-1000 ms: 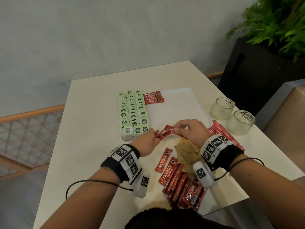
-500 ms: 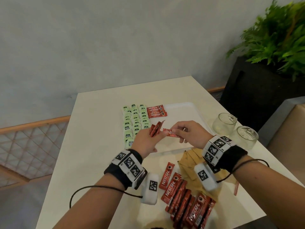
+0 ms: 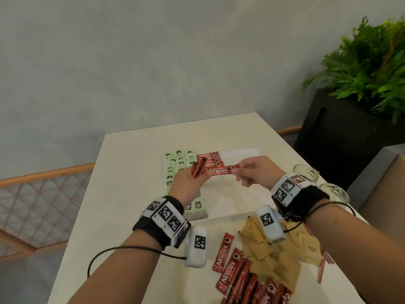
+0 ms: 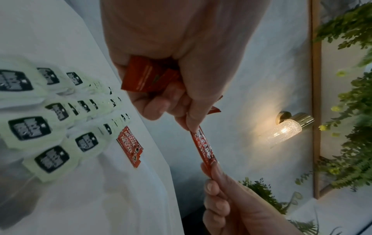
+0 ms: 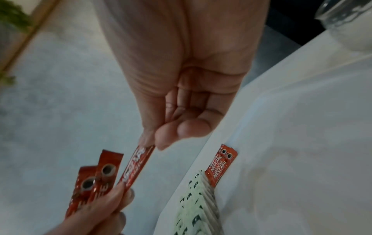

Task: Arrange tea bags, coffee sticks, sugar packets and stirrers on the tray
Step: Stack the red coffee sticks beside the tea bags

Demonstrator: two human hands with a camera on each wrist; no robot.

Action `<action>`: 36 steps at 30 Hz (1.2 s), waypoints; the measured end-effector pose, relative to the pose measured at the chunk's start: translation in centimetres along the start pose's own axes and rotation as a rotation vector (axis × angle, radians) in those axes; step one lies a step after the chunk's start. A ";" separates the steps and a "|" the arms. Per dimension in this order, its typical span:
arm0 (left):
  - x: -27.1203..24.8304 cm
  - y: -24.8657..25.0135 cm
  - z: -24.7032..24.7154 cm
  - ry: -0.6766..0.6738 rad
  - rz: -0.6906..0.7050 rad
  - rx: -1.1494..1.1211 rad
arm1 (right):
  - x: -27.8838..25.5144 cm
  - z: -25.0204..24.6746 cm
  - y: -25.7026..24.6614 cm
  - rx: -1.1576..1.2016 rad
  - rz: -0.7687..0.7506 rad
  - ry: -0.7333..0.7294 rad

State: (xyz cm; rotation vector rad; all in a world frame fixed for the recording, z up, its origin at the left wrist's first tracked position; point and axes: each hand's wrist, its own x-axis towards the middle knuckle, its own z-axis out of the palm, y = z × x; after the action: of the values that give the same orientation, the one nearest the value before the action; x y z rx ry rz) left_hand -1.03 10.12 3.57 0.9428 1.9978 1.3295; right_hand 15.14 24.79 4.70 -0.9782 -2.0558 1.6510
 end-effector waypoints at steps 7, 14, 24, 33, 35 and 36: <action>2.8 0.1 -1.5 -0.076 -0.067 0.075 | 3.8 0.4 1.0 0.120 0.068 0.026; 5.0 -0.5 -3.5 0.048 -0.130 0.056 | 8.9 0.7 5.3 -0.093 0.309 0.192; 6.3 -2.4 -3.1 0.038 -0.245 -0.130 | 14.0 3.2 4.9 -0.084 0.495 0.232; 6.6 -2.3 -3.3 -0.002 -0.228 -0.240 | 15.0 3.8 5.4 -0.163 0.425 0.265; 6.5 -2.4 -3.3 -0.016 -0.229 -0.251 | 15.0 4.1 5.3 -0.184 0.415 0.262; 6.5 -2.5 -3.3 -0.024 -0.227 -0.251 | 15.0 4.2 5.3 -0.183 0.414 0.256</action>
State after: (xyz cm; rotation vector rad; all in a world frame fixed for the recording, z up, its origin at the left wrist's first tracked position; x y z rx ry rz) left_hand -8.05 12.82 2.00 0.5955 1.8055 1.3918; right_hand 3.42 32.53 -3.87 -1.6772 -1.9454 1.4323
